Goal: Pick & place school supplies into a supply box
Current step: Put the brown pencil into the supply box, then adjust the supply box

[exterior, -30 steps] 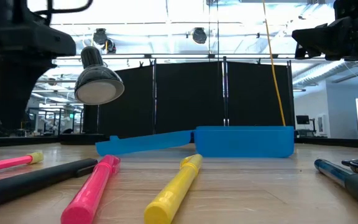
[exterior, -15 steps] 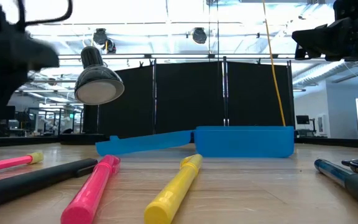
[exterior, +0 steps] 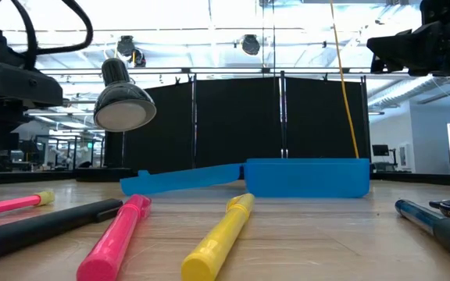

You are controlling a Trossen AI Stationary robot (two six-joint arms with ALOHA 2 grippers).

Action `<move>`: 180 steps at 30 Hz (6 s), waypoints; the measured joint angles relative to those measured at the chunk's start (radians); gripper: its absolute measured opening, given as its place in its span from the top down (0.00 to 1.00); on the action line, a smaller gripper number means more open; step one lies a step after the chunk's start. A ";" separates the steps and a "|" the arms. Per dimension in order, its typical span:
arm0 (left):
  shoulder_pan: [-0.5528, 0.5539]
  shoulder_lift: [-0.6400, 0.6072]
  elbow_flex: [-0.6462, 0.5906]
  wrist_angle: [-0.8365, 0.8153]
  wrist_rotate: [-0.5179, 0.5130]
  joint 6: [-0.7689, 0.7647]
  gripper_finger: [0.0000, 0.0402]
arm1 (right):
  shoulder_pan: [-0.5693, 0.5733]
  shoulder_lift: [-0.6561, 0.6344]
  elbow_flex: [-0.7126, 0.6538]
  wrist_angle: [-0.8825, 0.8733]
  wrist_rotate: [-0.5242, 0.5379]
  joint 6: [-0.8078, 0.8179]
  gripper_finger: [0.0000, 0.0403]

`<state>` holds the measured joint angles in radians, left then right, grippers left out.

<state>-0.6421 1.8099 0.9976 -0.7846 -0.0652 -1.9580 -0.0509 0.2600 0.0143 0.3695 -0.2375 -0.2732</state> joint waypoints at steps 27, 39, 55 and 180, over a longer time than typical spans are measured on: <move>0.016 -0.012 -0.007 0.024 -0.022 0.072 0.92 | 0.000 0.000 0.000 0.000 0.000 -0.005 1.00; 0.038 -0.191 0.018 -0.058 -0.061 0.108 0.96 | 0.000 0.001 0.000 0.007 0.000 -0.003 1.00; 0.156 -0.308 0.020 0.047 -0.129 0.345 0.93 | 0.000 0.002 0.000 0.007 0.000 -0.001 1.00; 0.693 0.349 0.526 0.516 -0.194 0.997 0.65 | 0.000 0.011 0.000 0.068 0.001 0.075 1.00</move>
<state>0.0504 2.1586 1.5237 -0.2682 -0.2589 -0.9615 -0.0509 0.2714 0.0143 0.4370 -0.2361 -0.1986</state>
